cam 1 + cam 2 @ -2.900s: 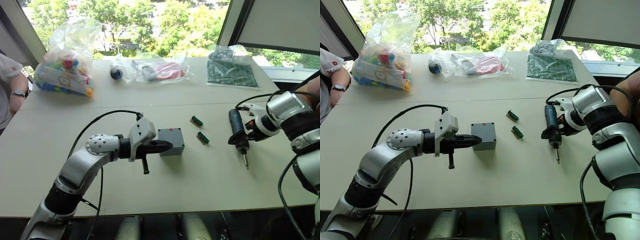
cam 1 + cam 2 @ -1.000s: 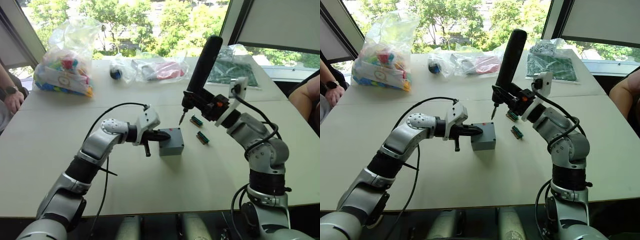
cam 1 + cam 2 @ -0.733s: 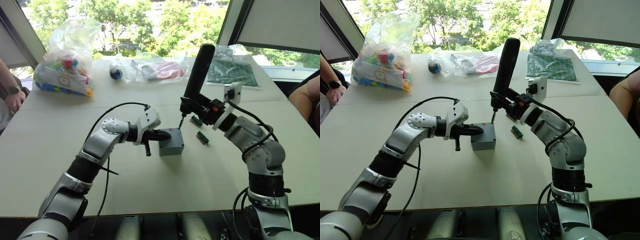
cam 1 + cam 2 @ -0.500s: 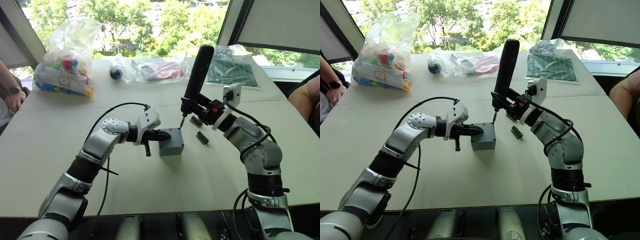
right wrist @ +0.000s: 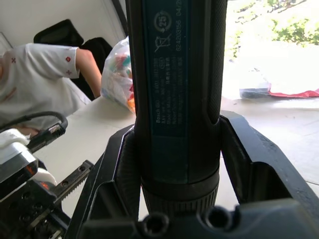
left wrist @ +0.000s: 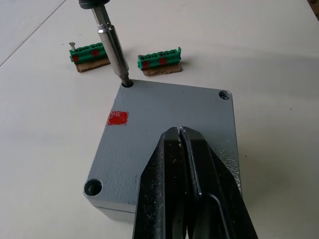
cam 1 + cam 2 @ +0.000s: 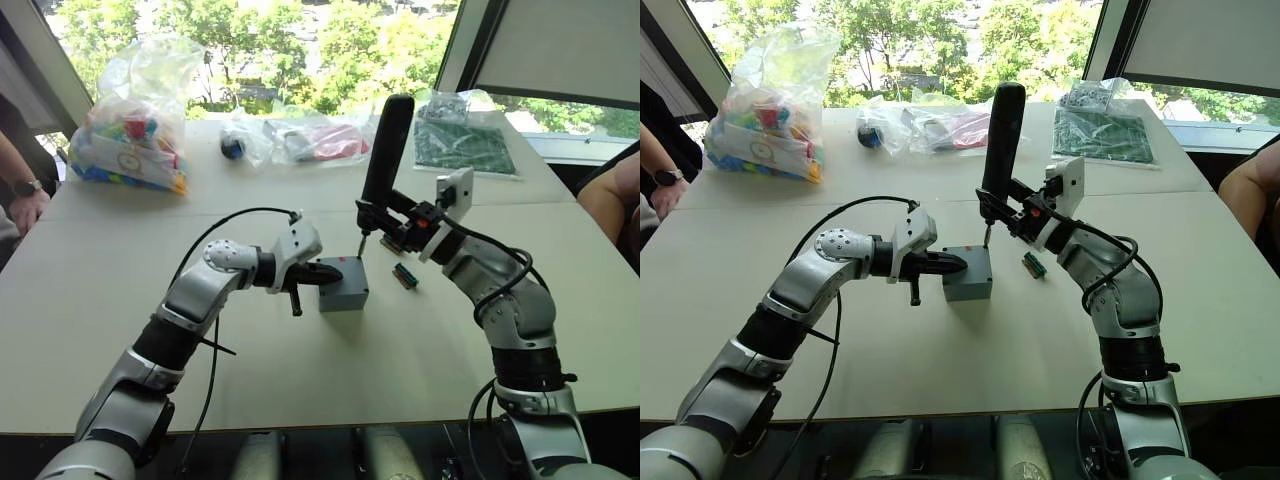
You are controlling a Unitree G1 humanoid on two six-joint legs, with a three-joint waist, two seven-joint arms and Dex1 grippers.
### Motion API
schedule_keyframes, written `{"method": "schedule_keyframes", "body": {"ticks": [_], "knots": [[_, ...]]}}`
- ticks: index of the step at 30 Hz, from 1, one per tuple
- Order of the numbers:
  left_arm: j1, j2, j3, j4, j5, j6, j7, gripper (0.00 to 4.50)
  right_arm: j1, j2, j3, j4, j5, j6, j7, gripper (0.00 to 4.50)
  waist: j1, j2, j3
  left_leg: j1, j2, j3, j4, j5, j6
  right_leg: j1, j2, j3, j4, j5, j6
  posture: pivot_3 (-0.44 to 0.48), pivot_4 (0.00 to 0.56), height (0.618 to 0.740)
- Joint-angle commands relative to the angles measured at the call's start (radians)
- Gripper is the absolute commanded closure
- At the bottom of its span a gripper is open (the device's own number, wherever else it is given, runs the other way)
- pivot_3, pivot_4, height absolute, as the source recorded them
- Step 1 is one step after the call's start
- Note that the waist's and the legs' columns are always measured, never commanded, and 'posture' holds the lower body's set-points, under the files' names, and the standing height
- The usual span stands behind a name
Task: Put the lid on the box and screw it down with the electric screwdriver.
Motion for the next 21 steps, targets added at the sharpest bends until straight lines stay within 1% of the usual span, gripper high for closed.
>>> {"method": "schedule_keyframes", "body": {"ticks": [1,3,5,6,12,21], "knots": [[0.013,0.007,0.005,-0.011,0.013,0.009,0.002,4.50,0.056,-0.013,0.037,0.030,-0.052,0.012,-0.009,2.62,0.000,0.000,-0.001,0.001,0.000,0.000,0.000,0.000,0.000,0.001,0.000,0.000,0.000,0.000,0.000,0.000,0.150,0.740],[0.014,0.006,0.006,-0.012,0.014,0.010,-0.001,4.50,0.081,-0.011,0.050,0.029,-0.060,0.010,-0.012,2.62,0.000,-0.001,-0.001,0.005,0.000,0.000,0.000,0.000,0.000,0.006,0.000,0.000,-0.002,0.000,0.000,0.000,0.150,0.740],[0.015,0.007,0.005,-0.013,0.016,0.011,-0.004,4.50,0.098,-0.007,0.061,0.027,-0.065,0.009,-0.014,2.62,0.000,-0.001,-0.003,0.015,0.000,0.000,-0.002,-0.001,0.001,0.016,0.000,0.000,-0.004,-0.003,-0.002,0.000,0.150,0.740],[0.015,0.006,0.006,-0.012,0.017,0.011,-0.005,4.50,0.105,-0.006,0.070,0.031,-0.076,0.006,-0.016,2.62,0.000,-0.002,-0.003,0.016,0.000,0.000,-0.002,-0.001,0.002,0.017,0.000,0.000,-0.004,-0.005,-0.002,0.000,0.150,0.740],[0.008,0.002,0.006,-0.007,0.017,0.015,-0.009,4.50,0.108,-0.007,0.100,0.058,-0.122,0.013,-0.045,2.62,0.000,-0.004,-0.012,0.016,0.000,0.000,-0.003,-0.001,0.002,0.017,0.000,0.000,-0.004,-0.005,-0.003,0.000,0.150,0.740],[0.016,-0.003,0.006,-0.012,0.021,0.016,-0.006,4.50,0.104,0.000,0.096,0.070,-0.116,0.021,-0.044,2.62,0.003,-0.006,-0.018,0.016,0.000,-0.001,-0.003,-0.001,0.002,0.017,0.000,-0.001,-0.005,-0.005,-0.003,0.000,0.150,0.740]]}}
